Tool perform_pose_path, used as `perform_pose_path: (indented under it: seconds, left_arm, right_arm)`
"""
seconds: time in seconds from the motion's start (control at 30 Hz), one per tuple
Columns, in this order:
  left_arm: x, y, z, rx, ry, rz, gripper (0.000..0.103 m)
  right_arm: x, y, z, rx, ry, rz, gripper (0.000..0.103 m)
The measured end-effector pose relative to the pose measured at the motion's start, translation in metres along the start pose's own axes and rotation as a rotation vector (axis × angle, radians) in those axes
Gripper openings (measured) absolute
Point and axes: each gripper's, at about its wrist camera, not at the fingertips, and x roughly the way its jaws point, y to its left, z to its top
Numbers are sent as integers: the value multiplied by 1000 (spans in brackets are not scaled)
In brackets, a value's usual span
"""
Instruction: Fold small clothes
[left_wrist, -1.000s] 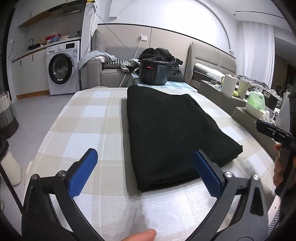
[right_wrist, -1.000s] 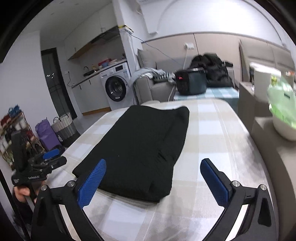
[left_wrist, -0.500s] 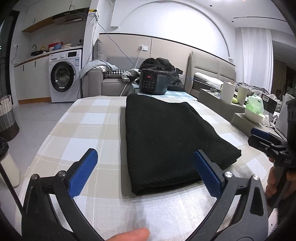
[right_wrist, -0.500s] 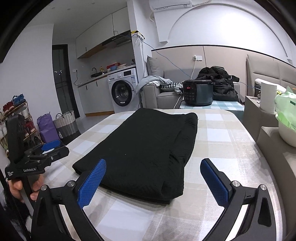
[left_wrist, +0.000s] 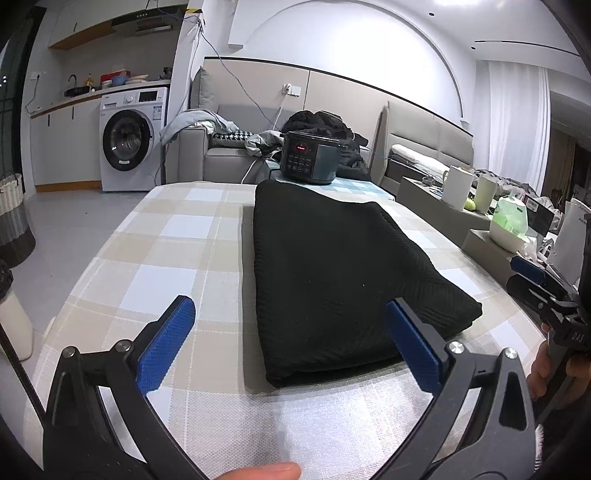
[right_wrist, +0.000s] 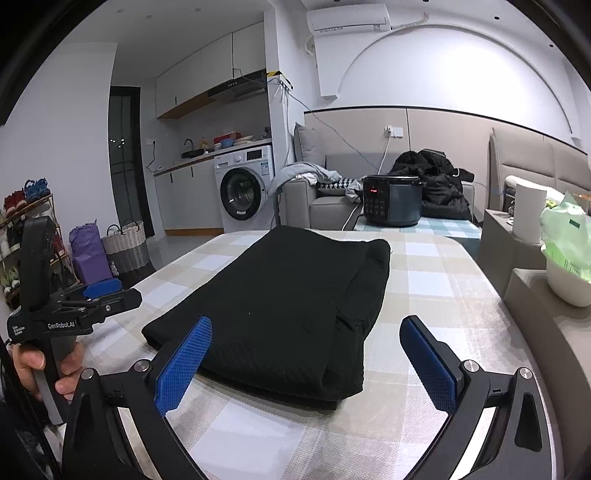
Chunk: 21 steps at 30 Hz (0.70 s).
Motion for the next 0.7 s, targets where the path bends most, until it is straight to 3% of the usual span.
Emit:
perform_pose_path:
  seconds: [0.7]
  left_arm:
    - [0, -5, -2, 25, -3, -5, 102]
  right_arm:
    - [3, -5, 0, 7, 9, 5, 103]
